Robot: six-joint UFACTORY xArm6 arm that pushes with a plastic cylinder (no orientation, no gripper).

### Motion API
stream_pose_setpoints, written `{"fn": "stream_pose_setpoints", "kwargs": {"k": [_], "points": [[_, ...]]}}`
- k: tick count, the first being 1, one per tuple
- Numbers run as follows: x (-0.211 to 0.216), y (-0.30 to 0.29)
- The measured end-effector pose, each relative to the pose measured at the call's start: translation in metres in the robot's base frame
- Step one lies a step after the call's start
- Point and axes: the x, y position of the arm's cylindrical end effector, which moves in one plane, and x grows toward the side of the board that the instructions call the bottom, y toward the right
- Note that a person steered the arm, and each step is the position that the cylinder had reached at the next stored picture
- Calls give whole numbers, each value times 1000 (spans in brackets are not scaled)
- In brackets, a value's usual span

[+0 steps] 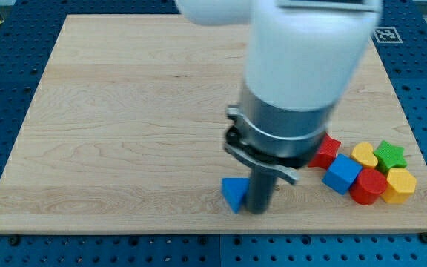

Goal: Move the yellow hexagon along with green star slightly up

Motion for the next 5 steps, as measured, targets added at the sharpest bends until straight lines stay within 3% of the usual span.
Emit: {"fn": "stream_pose_setpoints", "kwargs": {"k": [2,3,5], "points": [[-32,-85],[-30,-69],[18,74]]}}
